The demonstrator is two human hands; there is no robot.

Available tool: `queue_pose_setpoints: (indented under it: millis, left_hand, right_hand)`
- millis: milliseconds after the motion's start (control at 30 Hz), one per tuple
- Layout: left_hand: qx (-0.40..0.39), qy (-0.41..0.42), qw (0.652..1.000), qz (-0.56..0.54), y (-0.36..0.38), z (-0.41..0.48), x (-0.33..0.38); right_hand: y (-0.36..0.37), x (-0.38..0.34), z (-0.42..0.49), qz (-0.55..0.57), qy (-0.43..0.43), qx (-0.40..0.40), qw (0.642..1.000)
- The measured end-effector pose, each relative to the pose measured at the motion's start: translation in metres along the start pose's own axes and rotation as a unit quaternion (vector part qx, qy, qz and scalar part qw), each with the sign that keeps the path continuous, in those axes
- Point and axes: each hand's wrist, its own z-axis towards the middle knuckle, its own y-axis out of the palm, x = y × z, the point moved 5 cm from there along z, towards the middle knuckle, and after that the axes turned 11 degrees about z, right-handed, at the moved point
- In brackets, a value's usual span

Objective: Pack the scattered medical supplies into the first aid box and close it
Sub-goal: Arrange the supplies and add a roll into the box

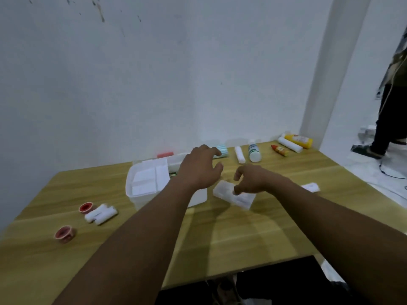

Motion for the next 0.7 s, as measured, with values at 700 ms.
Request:
queue_pose_setpoints:
  millis: [700]
  left_hand:
    - [0.034, -0.089, 0.995, -0.018, -0.054, -0.003, -0.064]
  right_hand:
    - [-0.075, -0.055, 0.004, -0.022, -0.123, 0.102, 0.987]
